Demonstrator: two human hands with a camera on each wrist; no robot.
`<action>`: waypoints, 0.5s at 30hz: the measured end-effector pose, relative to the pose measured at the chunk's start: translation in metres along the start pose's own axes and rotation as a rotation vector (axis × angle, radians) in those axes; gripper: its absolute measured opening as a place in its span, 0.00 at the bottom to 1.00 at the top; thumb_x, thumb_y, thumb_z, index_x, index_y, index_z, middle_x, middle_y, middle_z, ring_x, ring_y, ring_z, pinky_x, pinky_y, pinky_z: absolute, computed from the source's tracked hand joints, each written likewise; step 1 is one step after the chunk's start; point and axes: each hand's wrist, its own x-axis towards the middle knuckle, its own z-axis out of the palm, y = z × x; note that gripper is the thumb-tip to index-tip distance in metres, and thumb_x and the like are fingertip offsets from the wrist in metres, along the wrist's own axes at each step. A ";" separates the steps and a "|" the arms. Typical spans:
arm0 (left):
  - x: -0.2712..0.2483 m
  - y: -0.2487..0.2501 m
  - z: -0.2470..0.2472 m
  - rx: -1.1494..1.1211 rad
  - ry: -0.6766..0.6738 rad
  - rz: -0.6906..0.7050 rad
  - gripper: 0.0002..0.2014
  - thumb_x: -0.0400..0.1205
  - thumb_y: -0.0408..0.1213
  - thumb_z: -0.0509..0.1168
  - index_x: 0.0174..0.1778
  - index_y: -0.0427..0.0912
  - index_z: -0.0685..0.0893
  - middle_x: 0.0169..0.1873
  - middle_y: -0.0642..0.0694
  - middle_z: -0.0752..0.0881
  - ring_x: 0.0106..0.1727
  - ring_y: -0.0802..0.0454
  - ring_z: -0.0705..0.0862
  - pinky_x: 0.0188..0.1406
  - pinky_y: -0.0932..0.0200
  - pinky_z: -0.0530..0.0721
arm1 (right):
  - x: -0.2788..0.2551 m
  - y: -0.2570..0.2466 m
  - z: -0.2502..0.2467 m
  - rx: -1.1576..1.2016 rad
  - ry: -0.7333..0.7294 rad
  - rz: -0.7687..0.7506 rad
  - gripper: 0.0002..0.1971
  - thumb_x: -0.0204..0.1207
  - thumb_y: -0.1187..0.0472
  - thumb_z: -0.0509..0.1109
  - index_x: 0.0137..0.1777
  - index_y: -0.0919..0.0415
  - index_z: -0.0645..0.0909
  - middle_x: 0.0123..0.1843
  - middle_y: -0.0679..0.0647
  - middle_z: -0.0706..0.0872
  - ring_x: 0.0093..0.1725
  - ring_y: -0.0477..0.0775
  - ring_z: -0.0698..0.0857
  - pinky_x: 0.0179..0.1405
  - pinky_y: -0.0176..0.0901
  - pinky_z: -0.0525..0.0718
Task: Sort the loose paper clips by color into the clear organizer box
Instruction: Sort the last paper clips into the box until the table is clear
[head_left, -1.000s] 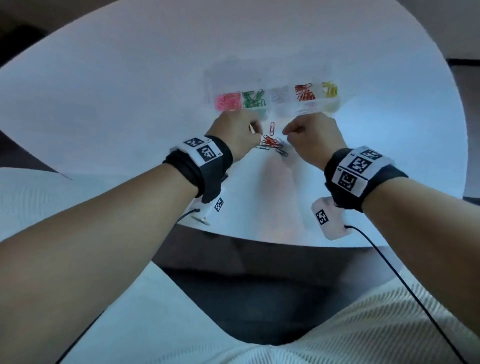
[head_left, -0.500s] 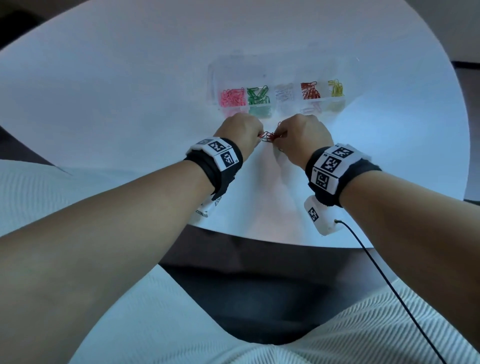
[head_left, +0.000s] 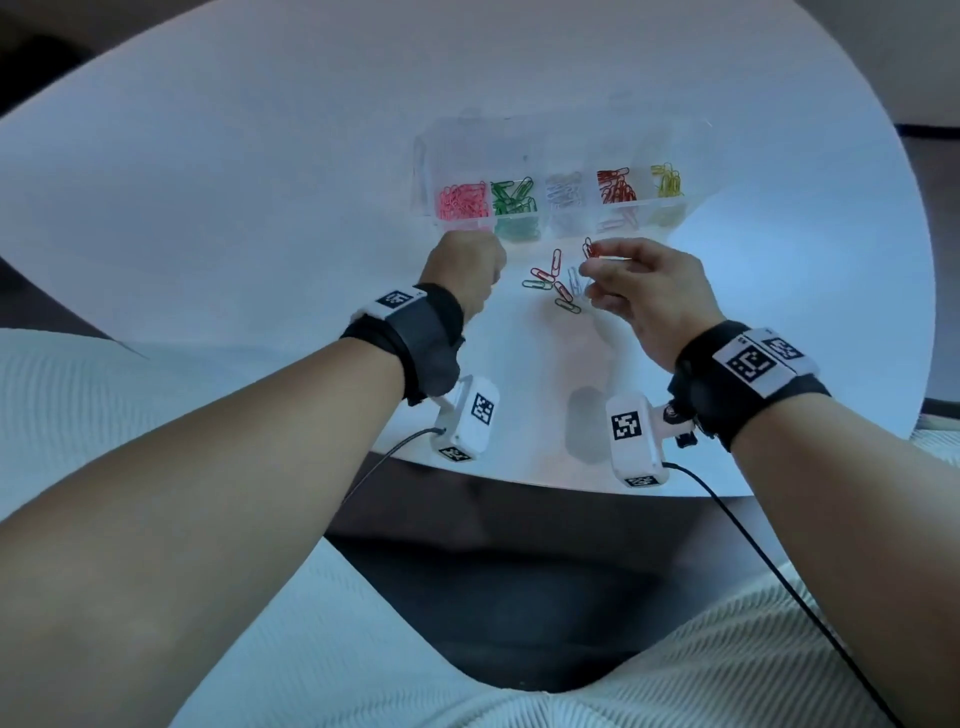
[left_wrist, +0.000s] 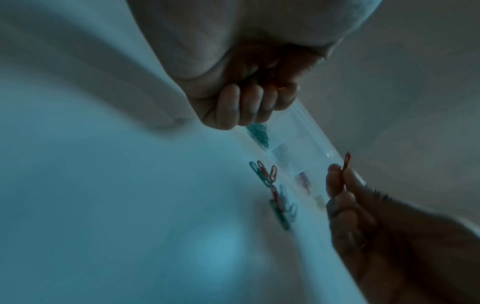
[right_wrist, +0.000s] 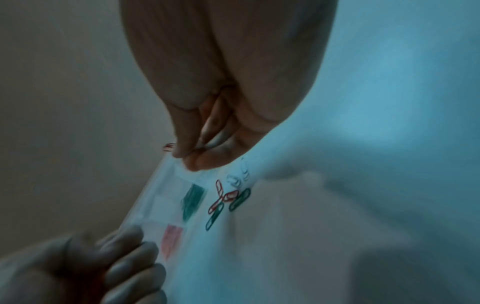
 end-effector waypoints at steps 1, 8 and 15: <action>-0.001 0.005 0.000 -0.113 -0.022 -0.083 0.11 0.70 0.27 0.50 0.21 0.40 0.66 0.15 0.46 0.67 0.16 0.52 0.61 0.20 0.71 0.59 | 0.000 -0.001 -0.002 0.093 -0.041 0.022 0.10 0.76 0.73 0.72 0.54 0.62 0.84 0.41 0.58 0.88 0.35 0.51 0.86 0.43 0.38 0.86; -0.006 0.011 -0.001 -0.348 -0.177 -0.128 0.14 0.72 0.26 0.44 0.21 0.40 0.65 0.14 0.46 0.65 0.16 0.56 0.56 0.20 0.71 0.53 | 0.005 -0.019 0.001 0.460 -0.069 0.314 0.09 0.68 0.66 0.55 0.35 0.64 0.77 0.31 0.58 0.79 0.28 0.55 0.76 0.29 0.39 0.78; 0.011 0.004 0.007 0.449 -0.045 0.317 0.14 0.82 0.48 0.62 0.33 0.48 0.81 0.32 0.51 0.83 0.33 0.53 0.79 0.37 0.61 0.73 | 0.025 -0.024 0.029 -0.831 0.031 -0.070 0.09 0.77 0.60 0.63 0.41 0.57 0.85 0.31 0.50 0.82 0.27 0.50 0.77 0.27 0.37 0.74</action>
